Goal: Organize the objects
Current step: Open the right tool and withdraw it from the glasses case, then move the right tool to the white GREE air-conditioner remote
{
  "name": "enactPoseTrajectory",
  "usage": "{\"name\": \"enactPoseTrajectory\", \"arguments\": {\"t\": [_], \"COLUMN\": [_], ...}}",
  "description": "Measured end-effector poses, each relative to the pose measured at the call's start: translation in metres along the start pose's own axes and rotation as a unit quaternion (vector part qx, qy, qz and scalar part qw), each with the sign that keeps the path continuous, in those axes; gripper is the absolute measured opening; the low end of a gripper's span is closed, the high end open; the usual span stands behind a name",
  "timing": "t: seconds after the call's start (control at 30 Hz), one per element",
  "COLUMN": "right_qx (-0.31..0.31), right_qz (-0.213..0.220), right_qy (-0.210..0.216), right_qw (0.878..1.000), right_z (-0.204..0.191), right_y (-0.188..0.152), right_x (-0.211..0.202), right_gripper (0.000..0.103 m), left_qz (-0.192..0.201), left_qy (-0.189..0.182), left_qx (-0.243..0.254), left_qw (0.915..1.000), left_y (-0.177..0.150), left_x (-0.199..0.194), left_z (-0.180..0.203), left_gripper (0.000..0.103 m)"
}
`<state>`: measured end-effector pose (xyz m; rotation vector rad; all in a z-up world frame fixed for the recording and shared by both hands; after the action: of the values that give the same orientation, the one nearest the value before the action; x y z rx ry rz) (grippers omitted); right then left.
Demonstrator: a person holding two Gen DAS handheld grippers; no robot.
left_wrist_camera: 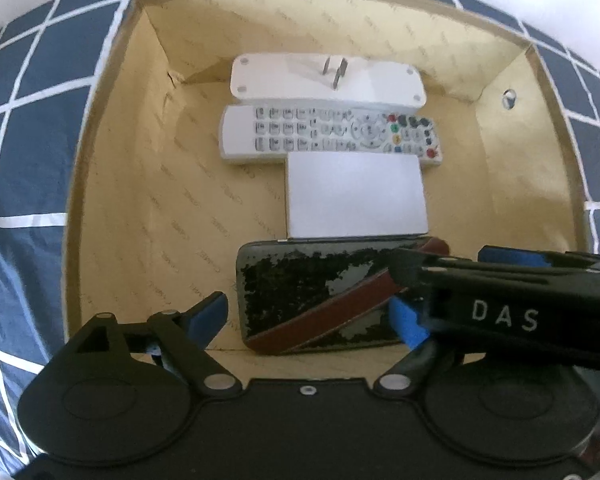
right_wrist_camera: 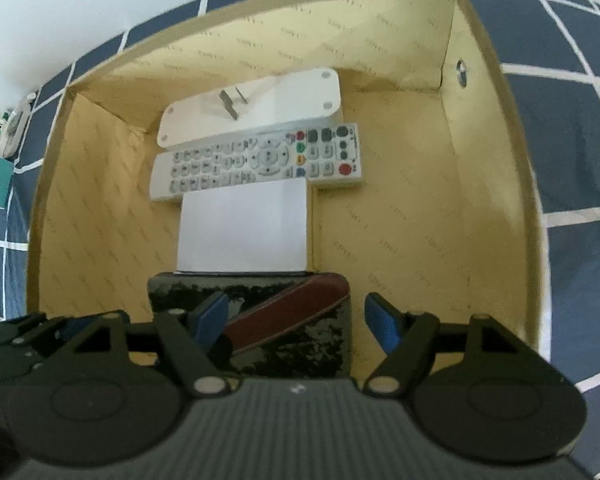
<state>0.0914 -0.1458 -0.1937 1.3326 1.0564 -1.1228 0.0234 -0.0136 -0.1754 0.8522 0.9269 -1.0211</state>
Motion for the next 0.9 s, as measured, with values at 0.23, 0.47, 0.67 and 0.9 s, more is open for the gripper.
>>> {"name": "enactPoseTrajectory", "arguments": {"t": [0.23,0.47,0.67,0.9], "right_qx": [0.007,0.039,0.08,0.133], "right_qz": [0.036,0.073,0.098,0.12], "right_qy": [-0.012,-0.018,-0.032,-0.052], "right_qw": [0.999,0.996,0.991,0.982], "right_z": [0.013,0.043,0.091,0.162], "right_y": [0.002,-0.003,-0.014,-0.027], "right_x": [-0.033,-0.073,-0.102,-0.121], "right_gripper": [0.08,0.09,0.101,0.103], "left_qz": [0.036,0.057,0.056,0.051], "left_qy": [-0.003,-0.007,-0.009,-0.022], "left_qx": [0.007,0.037,0.077,0.132], "left_qw": [0.9993,0.9977,0.9954,0.9897], "left_y": [-0.002,-0.007,-0.009,-0.013], "left_x": [-0.022,-0.044,-0.044,-0.024], "left_z": [0.02,0.056,0.1,0.167], "left_gripper": [0.097,0.101,0.103,0.103]}}
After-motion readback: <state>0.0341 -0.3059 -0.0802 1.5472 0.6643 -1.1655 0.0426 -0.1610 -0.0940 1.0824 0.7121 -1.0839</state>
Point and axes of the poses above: each gripper's, at about its wrist camera, not at the fingertips, and x roughly the way its jaws point, z to its right, y to its top, the point moved 9 cm from there along x, roughly the way its jaws point, and after that the axes turned 15 degrees about -y, right-handed, at the moved point
